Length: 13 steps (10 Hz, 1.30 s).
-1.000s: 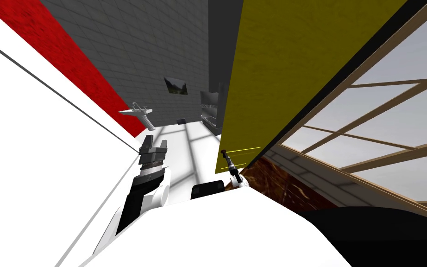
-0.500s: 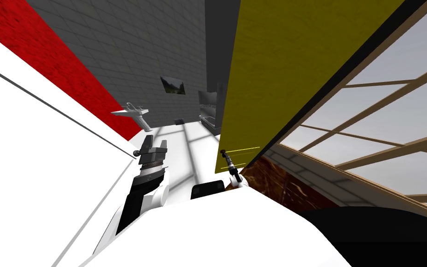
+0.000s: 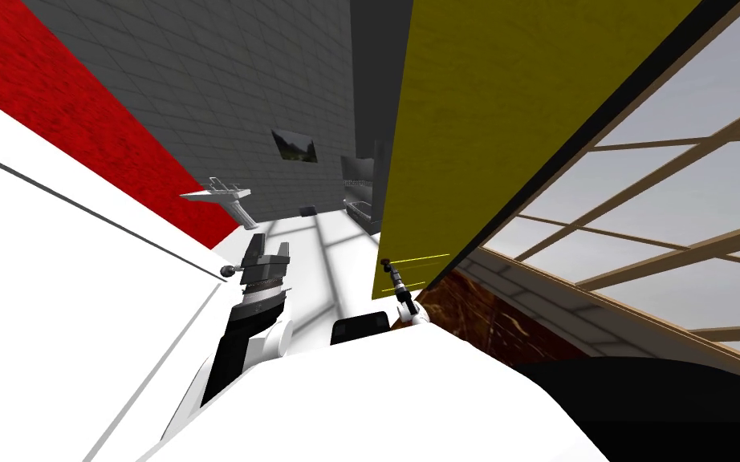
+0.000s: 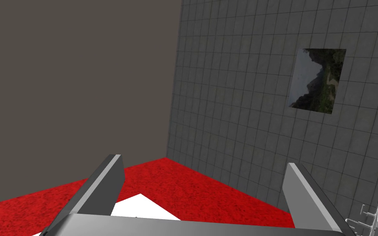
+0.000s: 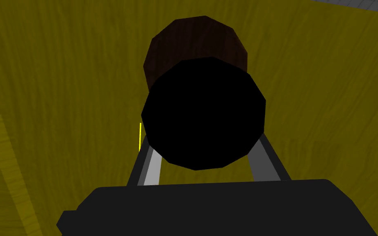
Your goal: Push the door open
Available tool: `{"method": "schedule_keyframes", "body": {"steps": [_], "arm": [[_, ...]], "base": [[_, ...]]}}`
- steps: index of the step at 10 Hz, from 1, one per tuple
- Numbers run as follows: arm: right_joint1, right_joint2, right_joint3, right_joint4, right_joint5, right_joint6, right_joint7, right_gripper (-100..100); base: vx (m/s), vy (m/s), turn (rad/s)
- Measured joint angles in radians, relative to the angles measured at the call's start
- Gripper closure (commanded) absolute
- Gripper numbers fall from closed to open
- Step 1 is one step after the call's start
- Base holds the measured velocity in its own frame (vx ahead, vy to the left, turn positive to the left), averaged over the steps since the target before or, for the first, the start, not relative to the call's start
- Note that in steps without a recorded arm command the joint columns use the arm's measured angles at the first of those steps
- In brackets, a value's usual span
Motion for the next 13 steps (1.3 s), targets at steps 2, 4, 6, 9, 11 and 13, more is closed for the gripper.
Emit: {"method": "schedule_keyframes", "body": {"steps": [2, 4, 6, 9, 11, 13], "arm": [[-0.006, 0.0, 0.013, 0.011, -0.02, 0.001, -0.053, 100], [-0.016, -0.001, 0.021, 0.022, -0.036, 0.0, -0.102, 100], [-0.022, 0.0, 0.029, 0.026, -0.049, 0.003, -0.148, 100], [-0.037, 0.0, 0.045, 0.052, -0.075, -0.002, -0.221, 100], [-0.044, -0.002, 0.054, 0.059, -0.09, 0.0, -0.271, 100], [-0.053, -0.002, 0.061, 0.07, -0.104, -0.001, -0.316, 100]], "base": [[0.072, 0.029, -0.077], [0.048, 0.009, -0.041], [0.046, 0.015, -0.045], [0.057, 0.022, -0.069], [0.046, 0.021, -0.047], [0.059, 0.024, -0.076]]}}
